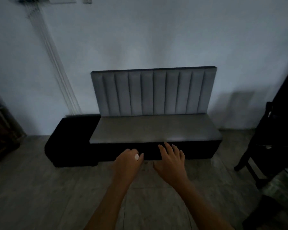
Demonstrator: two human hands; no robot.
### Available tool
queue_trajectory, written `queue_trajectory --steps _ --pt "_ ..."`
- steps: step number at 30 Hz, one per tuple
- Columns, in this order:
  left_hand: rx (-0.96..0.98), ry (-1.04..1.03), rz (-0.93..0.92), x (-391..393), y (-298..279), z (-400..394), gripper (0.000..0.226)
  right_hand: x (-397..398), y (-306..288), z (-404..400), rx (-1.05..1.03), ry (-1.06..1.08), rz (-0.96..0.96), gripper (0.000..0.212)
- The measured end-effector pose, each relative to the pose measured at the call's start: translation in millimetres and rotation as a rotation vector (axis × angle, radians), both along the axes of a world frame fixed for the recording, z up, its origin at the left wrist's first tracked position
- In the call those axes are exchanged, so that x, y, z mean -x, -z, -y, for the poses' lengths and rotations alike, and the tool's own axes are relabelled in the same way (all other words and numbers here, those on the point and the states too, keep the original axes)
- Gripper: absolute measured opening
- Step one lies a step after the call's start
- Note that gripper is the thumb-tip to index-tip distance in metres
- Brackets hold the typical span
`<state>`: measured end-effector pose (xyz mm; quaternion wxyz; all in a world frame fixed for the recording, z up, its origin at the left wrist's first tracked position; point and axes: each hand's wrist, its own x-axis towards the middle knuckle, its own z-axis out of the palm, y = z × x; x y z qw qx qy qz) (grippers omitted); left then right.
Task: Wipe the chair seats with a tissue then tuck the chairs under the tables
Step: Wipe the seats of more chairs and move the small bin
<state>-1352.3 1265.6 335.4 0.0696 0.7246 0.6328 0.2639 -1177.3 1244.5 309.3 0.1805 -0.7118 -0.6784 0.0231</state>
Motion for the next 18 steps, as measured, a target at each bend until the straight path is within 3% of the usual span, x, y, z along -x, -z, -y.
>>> queue_trajectory --steps 7,18 --pt "0.035 0.175 0.011 -73.5 1.6 -118.2 0.036 -67.3 -4.2 -79.1 -0.018 0.192 -0.039 0.068" --pt "0.113 0.614 0.141 -236.7 9.9 -269.0 0.038 -199.0 5.3 -175.0 0.001 0.597 -0.059 0.069"
